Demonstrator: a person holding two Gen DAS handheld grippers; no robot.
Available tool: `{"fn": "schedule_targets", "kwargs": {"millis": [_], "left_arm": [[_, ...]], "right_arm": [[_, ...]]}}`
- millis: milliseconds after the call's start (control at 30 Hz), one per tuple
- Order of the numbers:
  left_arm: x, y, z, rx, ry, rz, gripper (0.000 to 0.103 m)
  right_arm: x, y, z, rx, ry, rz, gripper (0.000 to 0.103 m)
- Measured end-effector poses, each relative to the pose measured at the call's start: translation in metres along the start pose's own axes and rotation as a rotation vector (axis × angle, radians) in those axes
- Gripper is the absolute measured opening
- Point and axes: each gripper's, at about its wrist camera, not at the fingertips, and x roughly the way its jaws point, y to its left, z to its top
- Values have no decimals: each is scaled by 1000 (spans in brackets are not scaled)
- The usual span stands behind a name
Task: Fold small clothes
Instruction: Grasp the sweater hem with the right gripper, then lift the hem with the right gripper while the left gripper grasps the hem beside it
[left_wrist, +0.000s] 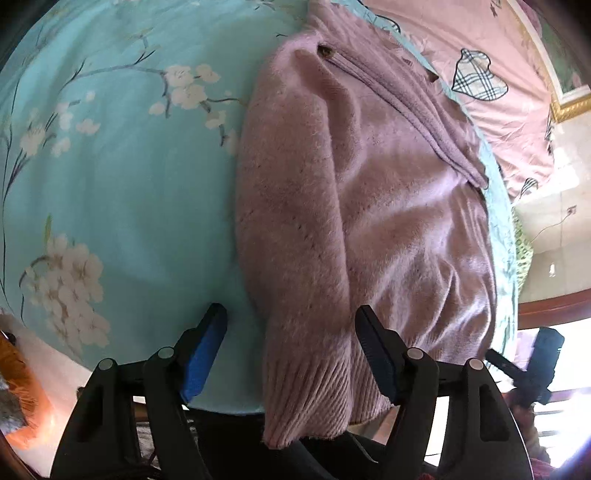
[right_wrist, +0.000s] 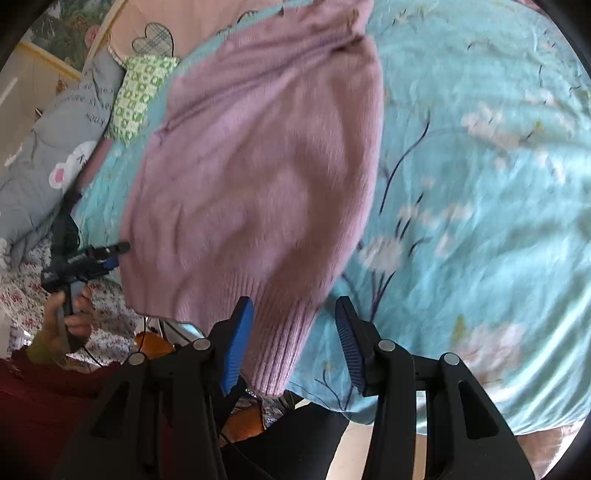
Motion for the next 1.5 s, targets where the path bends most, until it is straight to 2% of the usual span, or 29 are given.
{"fn": "schedule_targets", "kwargs": {"millis": [133, 167, 200, 233, 367, 433, 500, 567, 600, 633, 833, 967, 1000, 1033, 1067, 1100, 1167, 1233, 1300, 1400, 1500], "left_arm": [[-1, 9, 1, -37, 6, -40, 68], [1, 6, 3, -27, 8, -33, 63], [2, -1, 6, 17, 1, -20, 34], [2, -7, 7, 48, 15, -27, 14], [-30, -24, -5, 174, -34, -59, 12], [-37, -17, -8, 170, -31, -87, 12], [-30, -2, -7, 124, -3, -72, 14], [-21, 9, -7, 82, 23, -55, 26], [-18, 13, -8, 66, 30, -45, 37], [-15, 16, -9, 53, 38, -36, 45], [8, 9, -18, 55, 59, -32, 50], [19, -5, -20, 76, 26, 3, 54], [18, -7, -22, 81, 22, 7, 53], [18, -9, -23, 91, 15, 12, 43], [16, -11, -24, 108, 8, 15, 32], [13, -12, -25, 123, 8, -10, 12], [6, -14, -25, 125, -4, -29, 9], [-12, -17, -28, 132, -61, -47, 8], [-25, -10, -31, 94, -106, -87, 8], [-24, 4, -33, 46, -98, -93, 8], [-30, 5, -31, 51, -106, -127, 8]], "right_arm": [[11, 5, 4, 34, -35, 91, 47], [14, 7, 5, 37, -34, 93, 39], [17, 8, 7, 42, -28, 85, 10], [16, 9, 7, 53, -31, 86, 7], [-18, 9, -1, 41, -113, 171, 6], [-30, 2, -7, 45, -122, 173, 6], [-30, -15, -13, 84, -107, 164, 6], [-24, -28, -15, 127, -88, 156, 6], [-20, -31, -16, 139, -83, 159, 6], [-15, -32, -17, 151, -71, 180, 7], [-1, -33, -19, 168, -20, 199, 11], [2, -34, -20, 158, -13, 202, 13], [3, -33, -20, 150, -15, 204, 13], [4, -29, -19, 128, -17, 201, 13], [4, -28, -18, 112, -17, 193, 13], [5, -27, -18, 101, -17, 190, 13], [2, -26, -16, 90, -19, 193, 9], [-9, -26, -16, 77, -45, 219, 8], [-17, -29, -17, 85, -67, 248, 7], [-11, -38, -19, 97, -32, 227, 7], [-5, -38, -20, 109, -12, 239, 7]]}}
